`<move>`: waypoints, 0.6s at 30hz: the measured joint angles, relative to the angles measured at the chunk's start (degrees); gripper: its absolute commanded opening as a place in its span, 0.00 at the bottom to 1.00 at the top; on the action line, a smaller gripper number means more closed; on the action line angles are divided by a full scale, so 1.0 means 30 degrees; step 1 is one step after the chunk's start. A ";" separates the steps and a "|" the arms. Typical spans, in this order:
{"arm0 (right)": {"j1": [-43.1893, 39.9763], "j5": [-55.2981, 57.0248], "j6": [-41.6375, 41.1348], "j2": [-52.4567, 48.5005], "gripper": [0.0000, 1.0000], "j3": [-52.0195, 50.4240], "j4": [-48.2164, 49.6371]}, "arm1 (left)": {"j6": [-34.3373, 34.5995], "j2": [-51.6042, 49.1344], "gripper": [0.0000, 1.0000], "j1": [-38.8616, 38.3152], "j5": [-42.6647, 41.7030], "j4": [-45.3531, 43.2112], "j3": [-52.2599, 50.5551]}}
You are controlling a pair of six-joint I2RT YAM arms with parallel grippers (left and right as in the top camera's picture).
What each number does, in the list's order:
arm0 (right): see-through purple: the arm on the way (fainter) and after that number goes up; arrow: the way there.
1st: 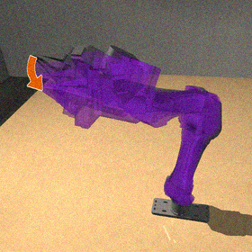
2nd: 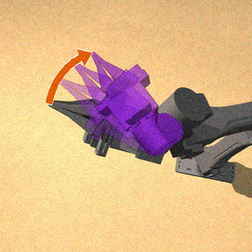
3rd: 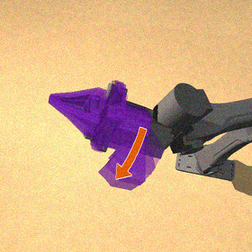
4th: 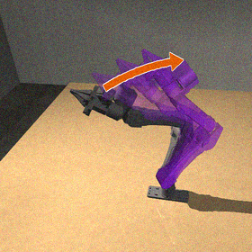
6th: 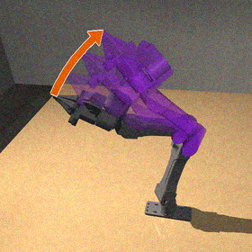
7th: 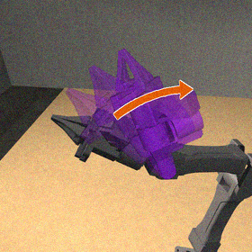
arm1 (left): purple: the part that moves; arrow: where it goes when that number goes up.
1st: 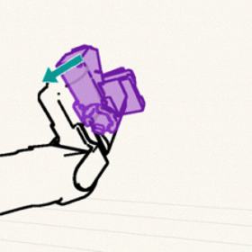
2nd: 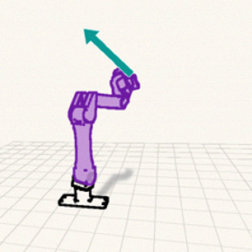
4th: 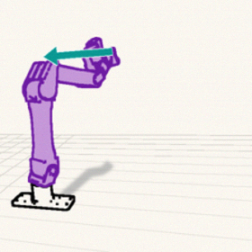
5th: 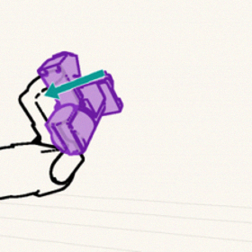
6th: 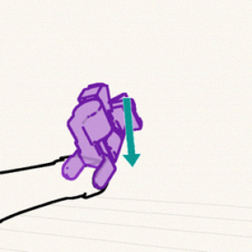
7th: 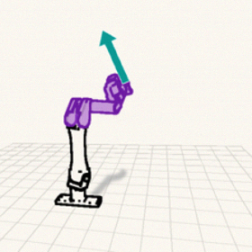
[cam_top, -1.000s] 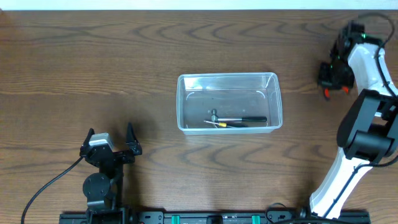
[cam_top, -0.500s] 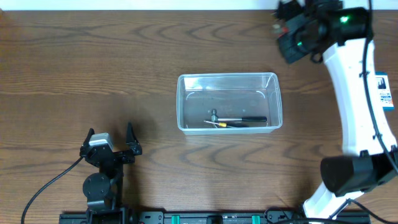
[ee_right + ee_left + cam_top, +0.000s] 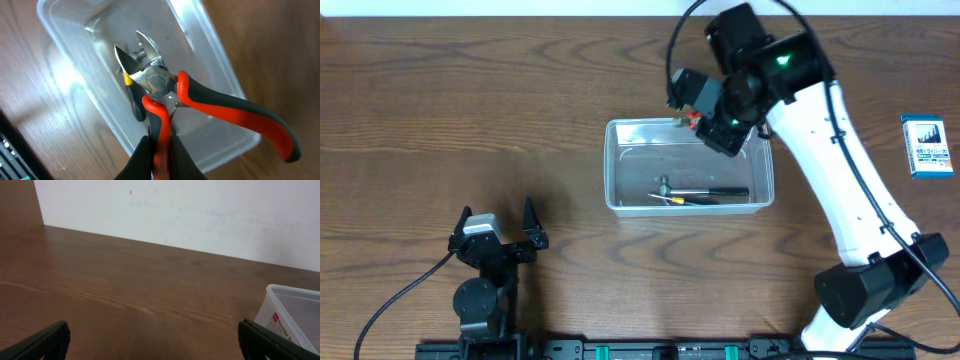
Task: Pack container
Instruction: 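Carry the pliers left and lower them into the container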
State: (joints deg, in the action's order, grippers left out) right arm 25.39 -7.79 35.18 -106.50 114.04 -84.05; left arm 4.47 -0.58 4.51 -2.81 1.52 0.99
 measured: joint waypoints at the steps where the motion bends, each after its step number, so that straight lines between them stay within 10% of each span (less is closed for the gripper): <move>1: 0.0000 -0.0066 0.0095 0.0000 0.04 -0.0306 0.0124 | 0.0000 0.0000 0.98 0.0000 0.0007 0.0000 0.0000; 18: -0.0015 -0.0852 0.0058 -0.0102 0.05 -0.5836 0.2725 | 0.0000 0.0000 0.98 0.0000 0.0000 0.0000 0.0000</move>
State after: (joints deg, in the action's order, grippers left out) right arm 25.34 -10.35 35.35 -106.80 96.53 -75.88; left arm 4.47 -0.58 4.51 -2.81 1.52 0.99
